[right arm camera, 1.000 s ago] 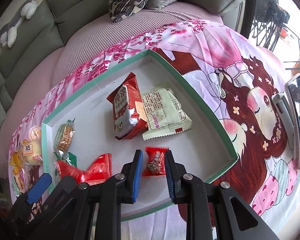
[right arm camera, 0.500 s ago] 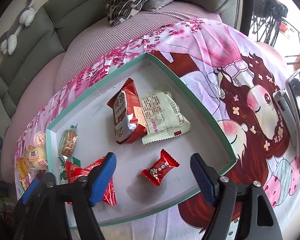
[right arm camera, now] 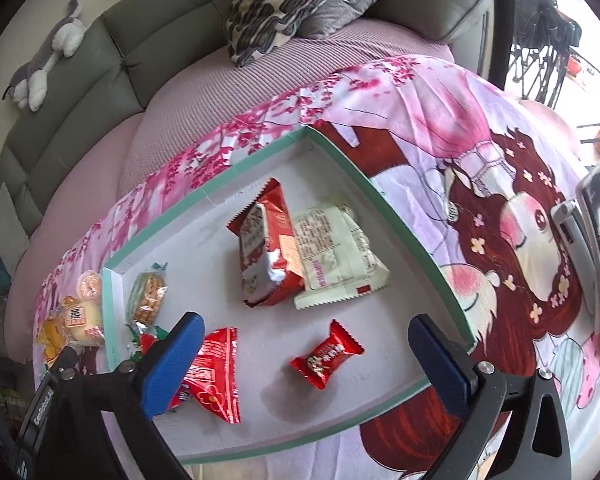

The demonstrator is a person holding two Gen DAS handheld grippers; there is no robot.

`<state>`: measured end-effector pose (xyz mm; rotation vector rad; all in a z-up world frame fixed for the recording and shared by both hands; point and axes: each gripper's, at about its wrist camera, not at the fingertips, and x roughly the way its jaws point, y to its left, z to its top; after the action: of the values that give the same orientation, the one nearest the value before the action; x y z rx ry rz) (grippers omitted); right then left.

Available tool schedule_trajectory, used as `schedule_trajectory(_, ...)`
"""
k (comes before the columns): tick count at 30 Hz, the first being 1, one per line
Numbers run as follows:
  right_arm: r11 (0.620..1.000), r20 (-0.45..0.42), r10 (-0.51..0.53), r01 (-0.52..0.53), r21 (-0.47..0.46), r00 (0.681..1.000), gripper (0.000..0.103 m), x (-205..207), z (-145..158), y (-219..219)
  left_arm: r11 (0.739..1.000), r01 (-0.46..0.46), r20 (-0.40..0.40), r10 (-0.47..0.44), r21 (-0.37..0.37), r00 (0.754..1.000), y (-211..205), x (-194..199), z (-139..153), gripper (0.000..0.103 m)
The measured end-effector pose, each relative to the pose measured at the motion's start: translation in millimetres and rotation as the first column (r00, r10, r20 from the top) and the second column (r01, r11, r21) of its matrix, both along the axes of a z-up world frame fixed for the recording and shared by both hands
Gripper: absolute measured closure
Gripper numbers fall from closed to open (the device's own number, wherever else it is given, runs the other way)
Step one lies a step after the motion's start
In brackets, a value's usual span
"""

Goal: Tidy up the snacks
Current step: 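Move both tools back from the tray to the snack pile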

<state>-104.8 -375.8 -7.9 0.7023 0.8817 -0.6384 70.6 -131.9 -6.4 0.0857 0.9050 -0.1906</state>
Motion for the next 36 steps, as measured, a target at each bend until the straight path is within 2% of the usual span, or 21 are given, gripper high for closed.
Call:
schedule_trajectory(7, 1.0, 0.07, 0.018, -0.018, 0.002, 0.997, 0.0, 3, 6, 0, 1.0, -0.008, 0.023, 0.008, 0.015, 1.0, 2, 3, -1, 0.0)
schedule_trajectory(11, 0.999, 0.184, 0.035, -0.039, 0.02, 0.982, 0.0, 3, 10, -1, 1.0, 0.007, 0.047, -0.008, 0.006, 0.999, 1, 1, 2, 0.0)
schedule_trajectory(13, 0.999, 0.182, 0.039, -0.037, -0.015, 0.982, 0.0, 5, 14, 2, 1.0, 0.018, 0.049, -0.018, -0.005, 0.999, 2, 1, 4, 0.0)
schedule_trajectory(22, 0.995, 0.176, 0.099, -0.098, -0.013, 0.979, 0.0, 23, 16, 17, 0.997, 0.048, 0.049, -0.045, -0.06, 0.998, 12, 1, 16, 0.0)
schedule_trajectory(28, 0.982, 0.165, 0.184, -0.176, -0.061, 0.969, 0.0, 40, 21, 44, 0.998, 0.003, 0.07, 0.002, -0.07, 0.998, 41, 10, 28, 0.0)
schedule_trajectory(36, 0.953, 0.152, 0.294, -0.276, -0.127, 0.944, 0.0, 65, 27, 86, 0.993, -0.085, 0.052, 0.09, -0.087, 0.995, 92, 26, 41, 0.0)
